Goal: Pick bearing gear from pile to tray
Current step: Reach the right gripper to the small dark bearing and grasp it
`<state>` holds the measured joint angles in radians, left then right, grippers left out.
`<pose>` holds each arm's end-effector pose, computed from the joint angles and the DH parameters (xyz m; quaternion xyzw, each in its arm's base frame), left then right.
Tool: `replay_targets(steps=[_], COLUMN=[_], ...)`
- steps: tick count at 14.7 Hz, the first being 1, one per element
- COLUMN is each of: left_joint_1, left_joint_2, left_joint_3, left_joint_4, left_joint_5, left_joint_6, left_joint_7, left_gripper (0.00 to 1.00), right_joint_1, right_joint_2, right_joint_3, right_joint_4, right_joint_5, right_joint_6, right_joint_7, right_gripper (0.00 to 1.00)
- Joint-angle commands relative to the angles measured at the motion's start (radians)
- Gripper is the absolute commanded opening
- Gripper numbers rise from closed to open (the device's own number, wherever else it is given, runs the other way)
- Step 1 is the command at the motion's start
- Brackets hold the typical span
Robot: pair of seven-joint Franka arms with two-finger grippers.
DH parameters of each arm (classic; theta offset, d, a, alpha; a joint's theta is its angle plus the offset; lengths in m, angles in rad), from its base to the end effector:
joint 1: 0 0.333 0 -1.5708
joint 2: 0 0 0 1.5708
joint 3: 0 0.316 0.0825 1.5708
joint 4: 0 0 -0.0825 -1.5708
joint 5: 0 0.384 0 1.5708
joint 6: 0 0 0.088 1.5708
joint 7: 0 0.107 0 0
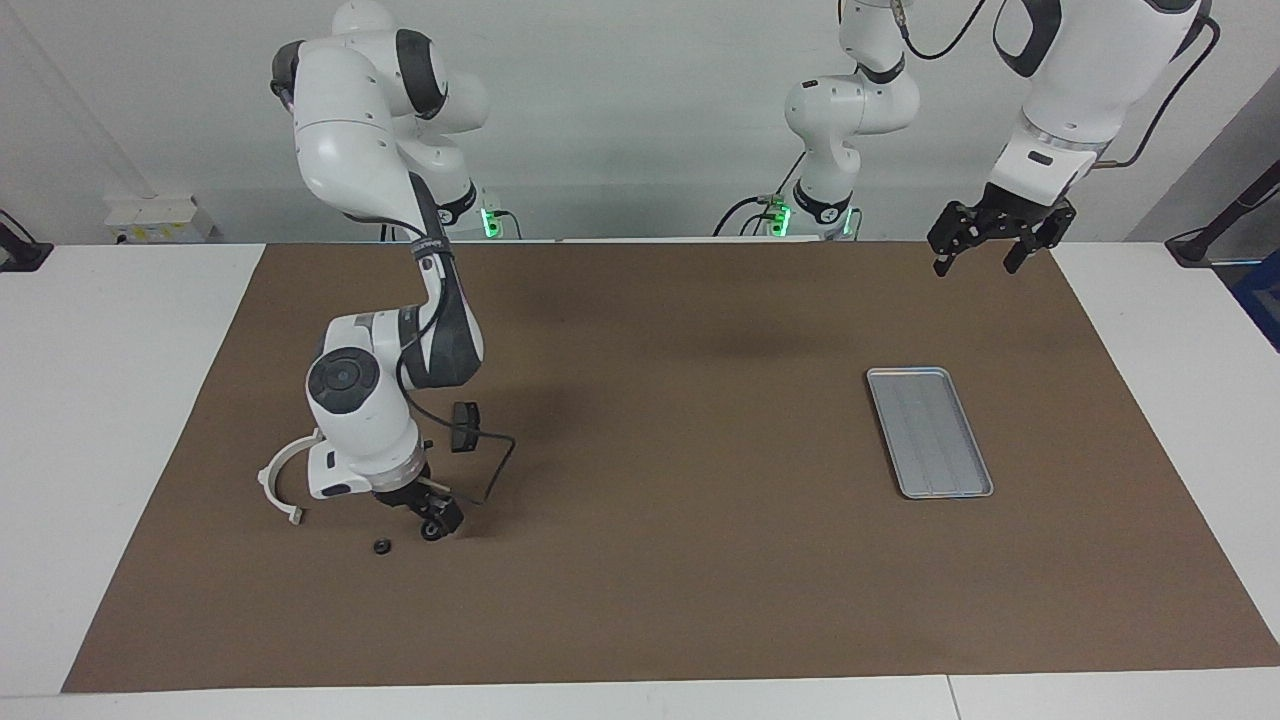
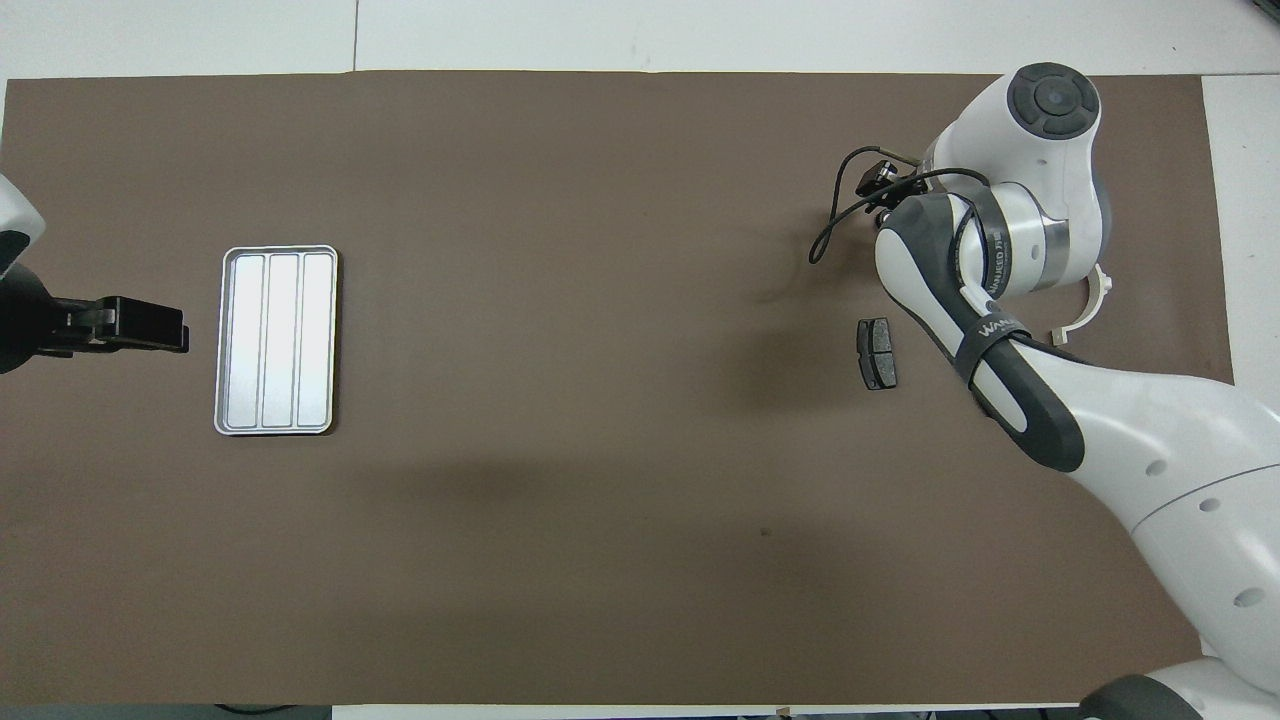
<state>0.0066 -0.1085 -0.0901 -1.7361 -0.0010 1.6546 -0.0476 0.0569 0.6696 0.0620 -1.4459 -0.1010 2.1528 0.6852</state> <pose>0.5248 -0.0465 0.6118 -0.9997 0.0177 -0.0135 0.0035 0.7203 0.0735 0.2982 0.9651 -0.2601 0.0271 0.0141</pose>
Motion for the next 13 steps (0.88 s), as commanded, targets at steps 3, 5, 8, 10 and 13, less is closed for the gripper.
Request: replay_targets(steps=[3, 5, 8, 10, 13], left_joint_1=[-0.005, -0.005, -0.005, -0.005, -0.005], left_joint_2=[-0.028, -0.028, -0.03, -0.028, -0.028], left_joint_3=[0.006, 0.006, 0.006, 0.006, 0.006], left_joint_4=[-0.026, -0.026, -0.026, -0.026, -0.026], left_joint_5=[-0.002, -0.002, -0.002, -0.002, -0.002], left_joint_6=[-0.001, -0.001, -0.001, -0.001, -0.001], left_joint_7=[0.003, 0.003, 0.003, 0.003, 0.003], left_gripper=[1.0, 1.0, 1.0, 1.0, 1.0], right_joint_1=[0.0, 0.0, 0.0, 0.0, 0.001], right_joint_2=[0.048, 0.045, 0.047, 0.045, 0.045], right_joint_3=[0.007, 0.007, 0.009, 0.009, 0.009], right_joint_4=[0.064, 0.052, 0.039, 0.035, 0.016], right_joint_5=[-0.015, -0.014, -0.005, -0.005, 0.001], right_joint_6=[0.002, 0.027, 0.036, 0.032, 0.044], right_joint_7=[0.036, 0.036, 0.037, 0.037, 0.039], right_gripper=[0.99, 0.96, 0.93, 0.92, 0.91])
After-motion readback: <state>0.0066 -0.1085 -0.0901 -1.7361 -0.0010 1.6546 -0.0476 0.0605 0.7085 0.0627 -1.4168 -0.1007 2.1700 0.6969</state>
